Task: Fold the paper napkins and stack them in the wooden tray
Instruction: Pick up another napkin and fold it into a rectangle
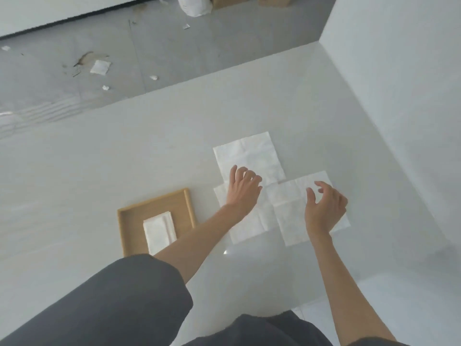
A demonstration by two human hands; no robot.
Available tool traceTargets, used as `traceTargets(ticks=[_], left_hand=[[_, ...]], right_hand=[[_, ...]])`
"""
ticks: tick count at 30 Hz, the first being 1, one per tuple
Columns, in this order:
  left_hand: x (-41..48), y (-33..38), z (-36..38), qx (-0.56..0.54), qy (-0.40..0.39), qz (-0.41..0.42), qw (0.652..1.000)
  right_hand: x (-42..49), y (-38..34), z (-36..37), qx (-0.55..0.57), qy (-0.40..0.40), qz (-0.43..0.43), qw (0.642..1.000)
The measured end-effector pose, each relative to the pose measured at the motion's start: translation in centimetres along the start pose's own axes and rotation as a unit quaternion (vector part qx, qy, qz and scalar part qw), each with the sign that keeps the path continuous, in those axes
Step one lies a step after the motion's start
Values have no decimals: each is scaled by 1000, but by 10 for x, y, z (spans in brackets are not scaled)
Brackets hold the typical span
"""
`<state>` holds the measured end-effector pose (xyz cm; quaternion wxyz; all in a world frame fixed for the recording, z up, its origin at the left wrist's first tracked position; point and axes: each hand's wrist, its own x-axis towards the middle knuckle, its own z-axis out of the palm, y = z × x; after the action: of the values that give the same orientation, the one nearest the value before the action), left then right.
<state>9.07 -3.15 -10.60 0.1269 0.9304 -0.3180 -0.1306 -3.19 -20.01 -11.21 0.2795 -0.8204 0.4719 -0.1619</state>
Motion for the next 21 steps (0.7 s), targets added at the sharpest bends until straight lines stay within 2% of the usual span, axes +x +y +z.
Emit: traceTargets(ticks=[4,9,15,18,21], left_hand=[[53,69,41,18,-50,36,998],[91,112,75,82,-80,-5,993],[106,128,87,128,-93,-34,987],[110,135,84,145,-124,-45,981],[102,148,68,145,-133,-19,980]], right_hand=[[17,70,-14,-25,-19,116,993],[17,112,-19,-40,-66,199,977],[19,126,-18,-42,-80,196,976],[23,121,-21,-15,-71,204,976],[32,117,-40,48,-79,138,986]])
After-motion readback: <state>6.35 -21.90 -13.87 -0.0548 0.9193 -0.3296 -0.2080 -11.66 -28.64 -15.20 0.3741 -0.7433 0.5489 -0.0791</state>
